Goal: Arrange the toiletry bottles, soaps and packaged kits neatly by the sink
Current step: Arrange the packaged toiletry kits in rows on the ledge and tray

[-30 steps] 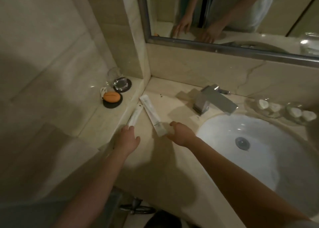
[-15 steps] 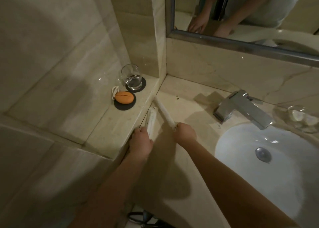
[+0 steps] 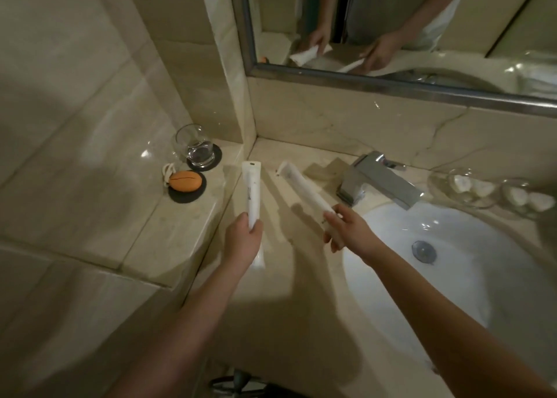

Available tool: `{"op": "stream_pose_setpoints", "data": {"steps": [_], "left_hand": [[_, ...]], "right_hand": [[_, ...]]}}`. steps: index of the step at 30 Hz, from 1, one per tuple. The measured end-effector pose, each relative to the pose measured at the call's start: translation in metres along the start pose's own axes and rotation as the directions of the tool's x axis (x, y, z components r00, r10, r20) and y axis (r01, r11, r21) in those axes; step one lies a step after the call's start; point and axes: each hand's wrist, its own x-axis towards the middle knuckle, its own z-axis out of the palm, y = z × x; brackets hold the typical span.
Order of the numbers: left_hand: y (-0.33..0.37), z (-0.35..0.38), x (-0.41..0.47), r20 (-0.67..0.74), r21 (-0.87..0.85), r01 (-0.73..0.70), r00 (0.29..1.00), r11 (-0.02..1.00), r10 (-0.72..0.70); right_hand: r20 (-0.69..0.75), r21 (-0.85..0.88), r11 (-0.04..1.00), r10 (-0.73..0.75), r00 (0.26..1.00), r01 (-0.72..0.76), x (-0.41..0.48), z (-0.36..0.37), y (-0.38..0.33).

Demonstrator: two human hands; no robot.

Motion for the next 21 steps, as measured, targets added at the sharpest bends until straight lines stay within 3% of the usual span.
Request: {"op": "stream_pose_setpoints", "data": {"steps": [3, 7, 12, 16, 21], "left_hand": [[0.026, 0.010, -0.017, -0.025, -0.104, -0.146, 0.989, 0.984, 0.145], [0.068, 0.029, -0.042, -0.007, -0.107, -0.339, 0.940, 0.935, 0.341], [0.119, 0.069, -0.066, 0.178, 0.038, -0.656, 0.747, 0.754, 0.641], [0.155, 0.109, -0.095, 0.497, 0.036, -0.634, 0.682, 0.772, 0.537], [0.186, 0.160, -0.132, 0.629, 0.015, -0.641, 0.602, 0.767, 0.491]], "right_hand": [[-0.096, -0.031, 0.999, -0.016, 0.995, 0.013, -0.023, -0.034, 0.010], [-0.159, -0.055, 0.998, -0.016, 0.987, 0.007, -0.061, -0.086, 0.023], [-0.136, -0.025, 1.000, 0.013, 0.991, -0.016, -0.113, -0.147, 0.042], [-0.158, 0.025, 0.997, 0.081, 0.984, -0.078, -0.147, -0.188, 0.071], [-0.396, 0.257, 0.966, 0.130, 0.909, -0.026, -0.190, -0.235, 0.114]]}}
